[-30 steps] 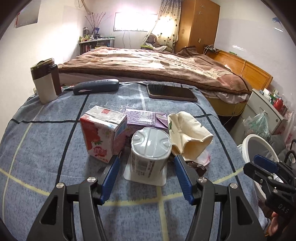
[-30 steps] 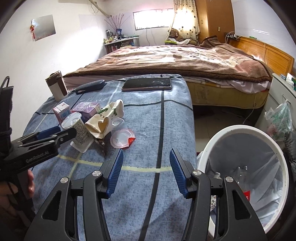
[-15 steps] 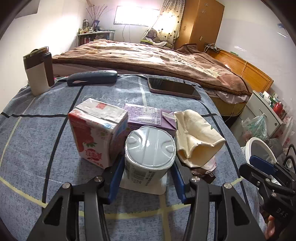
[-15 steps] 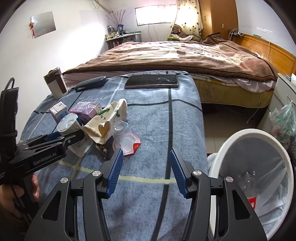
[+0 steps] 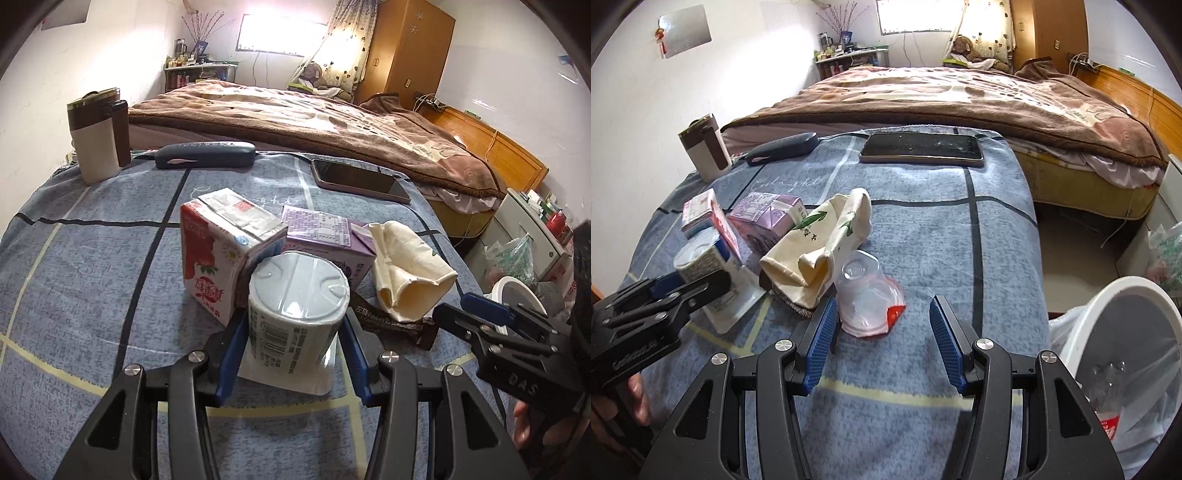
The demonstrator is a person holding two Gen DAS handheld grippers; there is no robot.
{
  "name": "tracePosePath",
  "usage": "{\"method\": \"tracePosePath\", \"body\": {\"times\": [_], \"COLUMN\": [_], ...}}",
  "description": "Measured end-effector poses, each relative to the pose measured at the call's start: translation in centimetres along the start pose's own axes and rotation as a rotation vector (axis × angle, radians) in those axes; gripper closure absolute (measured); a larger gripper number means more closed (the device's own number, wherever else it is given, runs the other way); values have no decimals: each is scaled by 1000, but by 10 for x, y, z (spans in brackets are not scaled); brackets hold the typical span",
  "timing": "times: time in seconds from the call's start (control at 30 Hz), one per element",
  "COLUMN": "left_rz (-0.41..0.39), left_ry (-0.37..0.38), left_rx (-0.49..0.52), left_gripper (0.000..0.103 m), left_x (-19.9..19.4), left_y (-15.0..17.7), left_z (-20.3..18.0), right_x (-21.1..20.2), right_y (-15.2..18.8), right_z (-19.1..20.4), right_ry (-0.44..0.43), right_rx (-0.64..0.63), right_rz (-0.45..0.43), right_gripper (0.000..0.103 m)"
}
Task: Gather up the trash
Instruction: 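Grasp the white tin with the left gripper while the right grasps the clear plastic bottle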
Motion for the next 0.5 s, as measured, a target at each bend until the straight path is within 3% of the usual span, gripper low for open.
{"method": "tracePosePath", "body": {"times": [0.43, 0.5], "left_rz": [2, 3], "left_ry": [-1, -2], "left_rx": [-13, -11], "left_gripper": [51, 51], "left_x": [-5, -7], "left_y": [2, 3], "left_z": [5, 6], "right_x": [15, 16], "right_y": [-3, -3], "right_z": [6, 7], "right_ry": [-9, -11], "right_rx": [-8, -9], "right_rz": [19, 17], "right_gripper": [49, 56]}}
Point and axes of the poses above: each gripper's, at about its wrist camera, not at the fingertips, and x roughly the way its jaws point, z to its left, y to its underside, the point moved 9 cm from there along x, roughly the way its jaws point, and after that the axes turned 12 degrees about -z, right-handed, at the moved point
